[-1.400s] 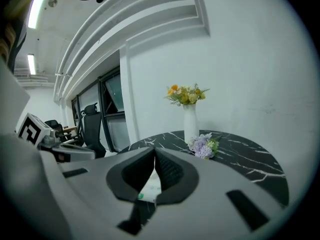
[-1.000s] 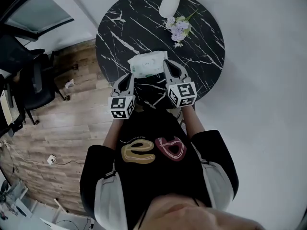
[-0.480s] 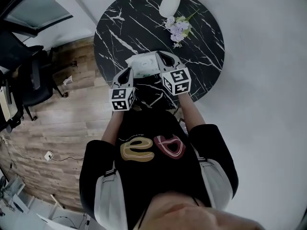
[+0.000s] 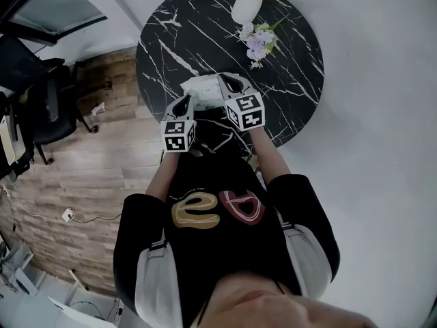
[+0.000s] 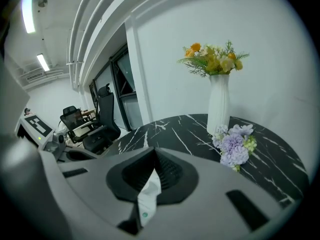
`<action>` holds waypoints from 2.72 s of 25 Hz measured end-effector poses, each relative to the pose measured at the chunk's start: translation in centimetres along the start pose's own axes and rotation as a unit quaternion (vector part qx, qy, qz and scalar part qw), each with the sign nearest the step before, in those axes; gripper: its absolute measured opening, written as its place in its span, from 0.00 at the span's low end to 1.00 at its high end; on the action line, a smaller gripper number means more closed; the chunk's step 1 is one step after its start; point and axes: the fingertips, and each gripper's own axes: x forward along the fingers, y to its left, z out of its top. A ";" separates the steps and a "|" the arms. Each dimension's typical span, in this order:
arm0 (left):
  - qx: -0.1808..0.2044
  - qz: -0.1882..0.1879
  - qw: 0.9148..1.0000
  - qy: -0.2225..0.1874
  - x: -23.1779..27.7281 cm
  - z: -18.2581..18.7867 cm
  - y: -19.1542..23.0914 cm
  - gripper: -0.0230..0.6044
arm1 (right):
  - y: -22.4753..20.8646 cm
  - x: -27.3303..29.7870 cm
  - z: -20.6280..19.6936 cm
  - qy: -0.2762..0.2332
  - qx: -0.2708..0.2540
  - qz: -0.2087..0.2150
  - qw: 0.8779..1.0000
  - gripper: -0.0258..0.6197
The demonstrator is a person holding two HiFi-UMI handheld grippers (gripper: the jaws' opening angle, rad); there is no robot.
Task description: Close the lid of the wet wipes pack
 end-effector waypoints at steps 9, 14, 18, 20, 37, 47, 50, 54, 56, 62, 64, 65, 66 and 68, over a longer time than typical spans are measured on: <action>-0.007 0.003 1.000 0.013 0.6 -0.9 0.0 0.08 | -0.1 0.7 -0.9 0.008 -0.003 -0.002 1.000 0.06; -0.023 0.005 1.000 0.020 0.8 -1.6 0.2 0.08 | 0.1 0.7 -1.4 0.012 -0.005 -0.002 1.000 0.06; -0.025 0.004 0.999 0.022 0.9 -1.8 0.0 0.08 | 0.1 0.6 -1.3 0.011 -0.007 -0.003 1.000 0.06; -0.023 0.002 0.999 0.022 0.9 -1.6 -0.1 0.08 | 0.1 0.7 -1.2 0.010 -0.009 -0.004 1.000 0.06; -0.006 -0.011 0.999 0.045 1.6 -2.6 -0.3 0.08 | 0.4 0.2 -2.0 0.014 -0.004 -0.010 1.000 0.06; -0.006 -0.016 0.999 0.047 1.9 -2.7 -0.4 0.08 | 0.5 0.0 -2.2 0.016 -0.004 -0.011 1.000 0.06; -0.007 -0.016 0.999 0.048 2.0 -2.8 -0.4 0.08 | 0.6 -0.3 -2.5 0.015 0.000 -0.014 1.000 0.06; -0.008 -0.016 0.999 0.047 2.1 -2.8 -0.3 0.08 | 0.7 -0.4 -2.8 0.015 -0.001 -0.015 1.000 0.06; -0.009 -0.016 0.999 0.047 2.1 -2.7 -0.3 0.08 | 0.7 -0.4 -2.8 0.015 0.000 -0.015 1.000 0.06; -0.012 -0.016 0.999 0.048 2.2 -2.8 -0.3 0.08 | 0.8 -0.6 -3.1 0.017 0.003 -0.013 1.000 0.06; -0.012 -0.016 0.999 0.047 2.2 -2.8 -0.3 0.08 | 0.9 -0.6 -3.2 0.018 0.001 -0.012 1.000 0.06; -0.013 -0.016 0.999 0.047 2.2 -2.8 -0.3 0.08 | 0.9 -0.6 -3.3 0.019 0.000 -0.012 1.000 0.06; -0.013 -0.016 0.999 0.046 2.2 -2.8 -0.3 0.08 | 1.0 -0.7 -3.4 0.019 0.000 -0.012 1.000 0.06; -0.013 -0.016 0.999 0.046 2.2 -2.8 -0.3 0.08 | 1.0 -0.7 -3.5 0.021 0.001 -0.013 1.000 0.06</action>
